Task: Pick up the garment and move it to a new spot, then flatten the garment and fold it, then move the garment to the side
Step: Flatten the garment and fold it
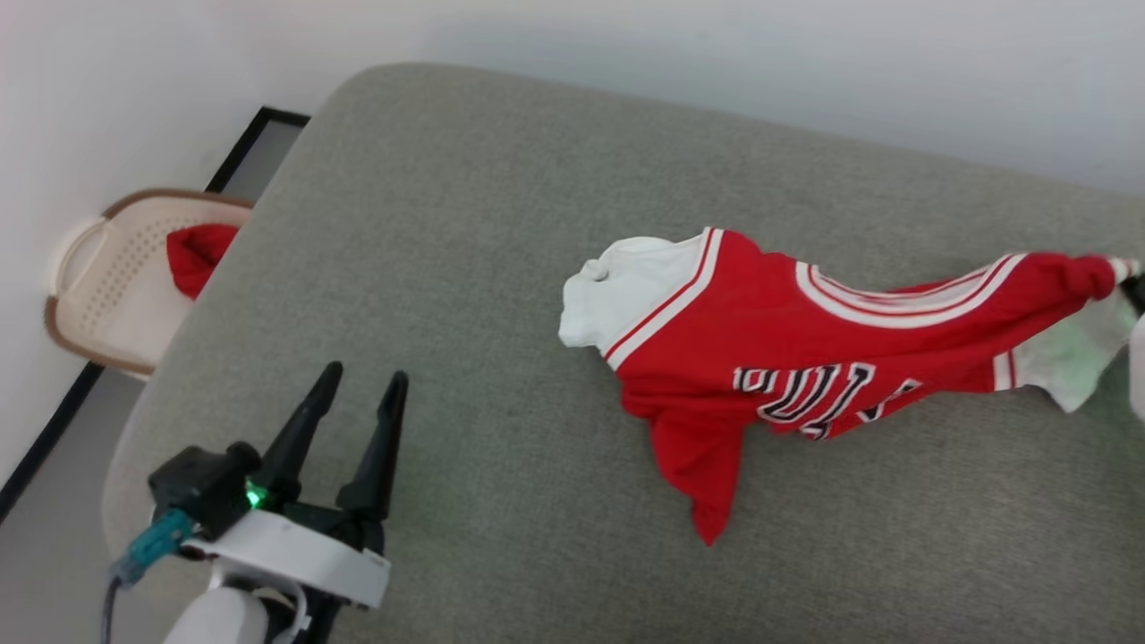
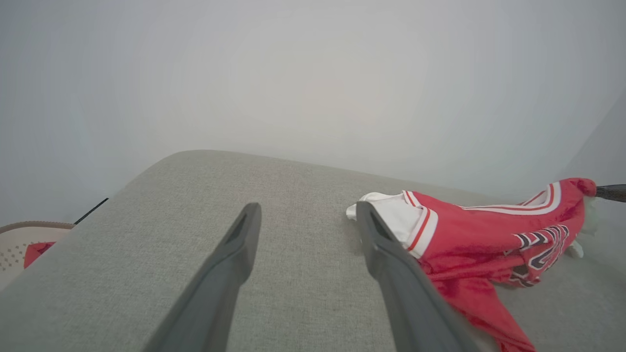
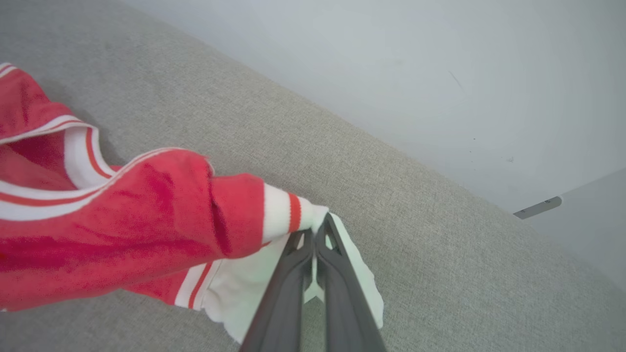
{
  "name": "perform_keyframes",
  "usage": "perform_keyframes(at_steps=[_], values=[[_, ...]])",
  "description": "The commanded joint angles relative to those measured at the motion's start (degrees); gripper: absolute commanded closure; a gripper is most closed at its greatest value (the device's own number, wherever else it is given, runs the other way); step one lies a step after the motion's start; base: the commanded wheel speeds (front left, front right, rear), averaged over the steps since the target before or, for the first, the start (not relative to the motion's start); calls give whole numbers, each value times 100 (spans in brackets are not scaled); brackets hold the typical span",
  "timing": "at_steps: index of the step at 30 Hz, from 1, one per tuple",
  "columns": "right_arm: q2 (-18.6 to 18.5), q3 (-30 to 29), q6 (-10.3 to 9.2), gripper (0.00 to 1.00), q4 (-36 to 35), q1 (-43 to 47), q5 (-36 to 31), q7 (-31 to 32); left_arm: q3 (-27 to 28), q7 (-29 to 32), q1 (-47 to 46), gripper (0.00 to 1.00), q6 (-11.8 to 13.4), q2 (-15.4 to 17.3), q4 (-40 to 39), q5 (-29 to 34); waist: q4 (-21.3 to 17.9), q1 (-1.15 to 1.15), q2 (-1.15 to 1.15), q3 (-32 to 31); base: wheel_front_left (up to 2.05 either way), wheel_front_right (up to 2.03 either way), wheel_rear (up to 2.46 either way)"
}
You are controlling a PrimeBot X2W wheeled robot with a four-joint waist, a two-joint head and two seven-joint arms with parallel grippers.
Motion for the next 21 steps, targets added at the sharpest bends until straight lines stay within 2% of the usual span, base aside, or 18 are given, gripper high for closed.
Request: perform_keyframes(at_steps=[1, 6, 9, 15, 21], values=[[5, -35, -6, 100, 67, -131, -4, -53, -30, -2, -77, 0, -17, -25, -21, -3, 147, 0, 0, 144, 0, 0, 0], [62, -27, -6, 100, 799, -616, -88, -343, -263, -2, -263, 0, -18, -66, -14, -65, 343, 0, 0, 380, 0, 0, 0], [101, -13, -6, 0, 1216, -941, -275, -623, -364, -2, -380, 0, -19, -90, 8, -98, 441, 0, 0, 518, 0, 0, 0], [260, 201, -6, 0, 1895, -1397, -355, -1027, -448, -2, -514, 0, -19, -127, 45, -143, 498, 0, 0, 621, 0, 0, 0], [316, 518, -6, 0, 2081, -1580, -235, -1401, -333, -2, -445, 0, -19, -66, 3, -121, 341, 0, 0, 520, 0, 0, 0]])
